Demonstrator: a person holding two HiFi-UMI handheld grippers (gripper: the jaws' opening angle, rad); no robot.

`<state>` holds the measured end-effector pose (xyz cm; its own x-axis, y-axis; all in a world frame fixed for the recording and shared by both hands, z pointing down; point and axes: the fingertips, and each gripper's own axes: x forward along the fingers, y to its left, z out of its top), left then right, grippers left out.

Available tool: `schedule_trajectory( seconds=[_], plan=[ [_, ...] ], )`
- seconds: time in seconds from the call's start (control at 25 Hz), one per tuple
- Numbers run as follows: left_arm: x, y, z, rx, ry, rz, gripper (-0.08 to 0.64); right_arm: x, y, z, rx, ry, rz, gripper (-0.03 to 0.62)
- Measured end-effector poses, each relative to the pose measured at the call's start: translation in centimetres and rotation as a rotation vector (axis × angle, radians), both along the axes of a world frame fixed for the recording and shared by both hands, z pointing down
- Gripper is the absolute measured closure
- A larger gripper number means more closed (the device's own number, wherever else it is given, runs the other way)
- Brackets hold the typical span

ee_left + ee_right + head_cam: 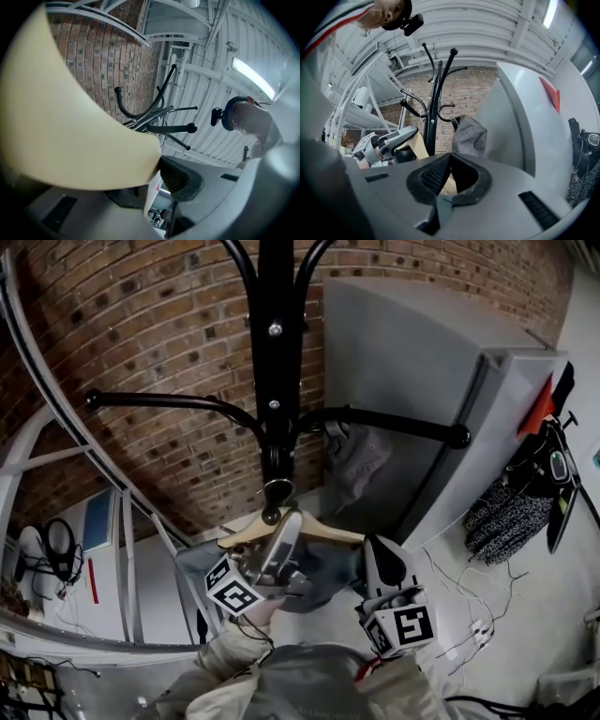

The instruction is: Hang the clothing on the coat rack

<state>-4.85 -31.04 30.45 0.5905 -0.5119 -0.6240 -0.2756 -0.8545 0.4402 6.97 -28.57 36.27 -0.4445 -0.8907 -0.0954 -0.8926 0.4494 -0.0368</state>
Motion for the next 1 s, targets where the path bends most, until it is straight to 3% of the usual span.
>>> schedule_trajectory(
  seconds=[1.0],
  plan=[
    [-0.7, -1.7, 0.9, -0.001, 0.028, -0.016, 0.449, -0.3, -1.9, 1.6, -0.045, -0.036, -0.059, 0.568]
  ],
)
